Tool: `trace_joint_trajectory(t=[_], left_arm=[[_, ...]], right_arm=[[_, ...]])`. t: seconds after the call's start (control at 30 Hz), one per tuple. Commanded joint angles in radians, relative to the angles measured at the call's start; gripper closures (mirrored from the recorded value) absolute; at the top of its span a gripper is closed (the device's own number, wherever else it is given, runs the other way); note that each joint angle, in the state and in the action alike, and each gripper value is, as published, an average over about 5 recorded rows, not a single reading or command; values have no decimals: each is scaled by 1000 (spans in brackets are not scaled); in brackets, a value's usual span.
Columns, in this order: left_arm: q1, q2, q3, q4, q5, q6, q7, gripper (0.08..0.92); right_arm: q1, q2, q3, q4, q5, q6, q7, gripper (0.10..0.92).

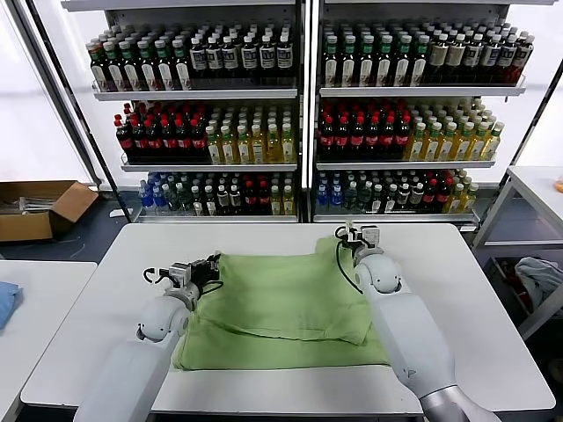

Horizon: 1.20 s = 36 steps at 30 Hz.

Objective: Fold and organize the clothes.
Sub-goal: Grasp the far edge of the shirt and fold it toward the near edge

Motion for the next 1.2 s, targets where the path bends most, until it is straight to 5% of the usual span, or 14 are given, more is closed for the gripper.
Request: trace_joint_trajectory(t=[0.03,0.6,1.2], left_arm=[[85,26,-37,-155,4,-45,-10,910],[407,-21,-137,-381,108,-37,-4,910],[544,-40,-192,-465,148,-28,4,910]], right_arm=[[-121,-8,20,230,-12,30,22,919],[-528,13,87,509,-18,-27,138,919],[-685,-30,155,712,-12,-70,181,919]])
